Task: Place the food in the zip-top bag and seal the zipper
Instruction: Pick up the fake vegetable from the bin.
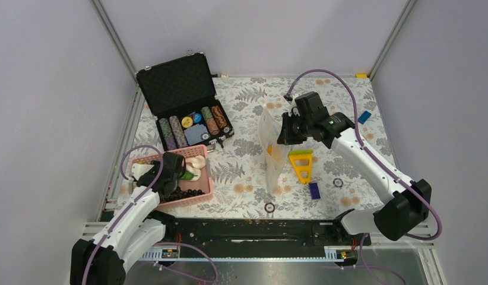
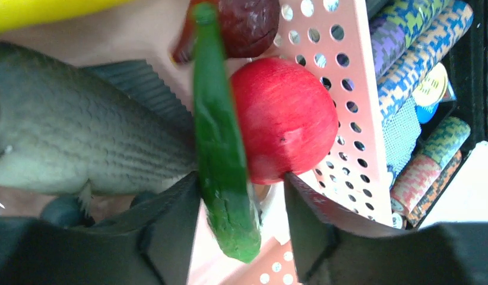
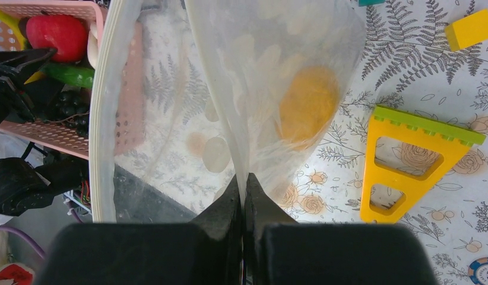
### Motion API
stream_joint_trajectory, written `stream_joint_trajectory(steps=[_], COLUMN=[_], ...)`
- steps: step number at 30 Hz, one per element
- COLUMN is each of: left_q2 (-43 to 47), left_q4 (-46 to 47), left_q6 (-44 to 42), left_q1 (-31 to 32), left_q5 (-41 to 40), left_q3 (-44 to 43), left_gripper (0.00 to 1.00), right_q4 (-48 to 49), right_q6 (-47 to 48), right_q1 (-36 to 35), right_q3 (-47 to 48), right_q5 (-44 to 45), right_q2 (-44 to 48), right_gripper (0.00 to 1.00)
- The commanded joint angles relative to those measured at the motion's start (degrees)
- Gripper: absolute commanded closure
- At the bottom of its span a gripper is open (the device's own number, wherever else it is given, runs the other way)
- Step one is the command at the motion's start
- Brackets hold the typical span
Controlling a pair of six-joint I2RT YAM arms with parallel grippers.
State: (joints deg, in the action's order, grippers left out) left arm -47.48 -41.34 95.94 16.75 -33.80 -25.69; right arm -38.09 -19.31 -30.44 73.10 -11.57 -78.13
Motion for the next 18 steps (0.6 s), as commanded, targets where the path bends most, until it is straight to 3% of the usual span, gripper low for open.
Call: stream_joint_trajectory(steps=[1,8,18], left_q2=[-1.9,-2.26,-0.64], left_q4=[1.84,0.51,-3.92], left_q6=[-3.72,-7.89,-13.81], left_q1=[-0.89,-0.87,-0.88], left_q5=[3.32,3.9,5.43], left_q3=[1.91,1.64,-2.02], left_gripper=[0.51,0.54,0.86], right_q4=[-0.29,-0.3,-0.28], right_q6=[0.94,0.93,0.86], right_q1=[0.56,0.66,0.74], right_q3=[1.25,1.16,1.02], right_q5=[0.92,0.87,0.92], right_q2=[-0.16,-0.29,0.36], right_gripper=[1.0,1.0,1.0])
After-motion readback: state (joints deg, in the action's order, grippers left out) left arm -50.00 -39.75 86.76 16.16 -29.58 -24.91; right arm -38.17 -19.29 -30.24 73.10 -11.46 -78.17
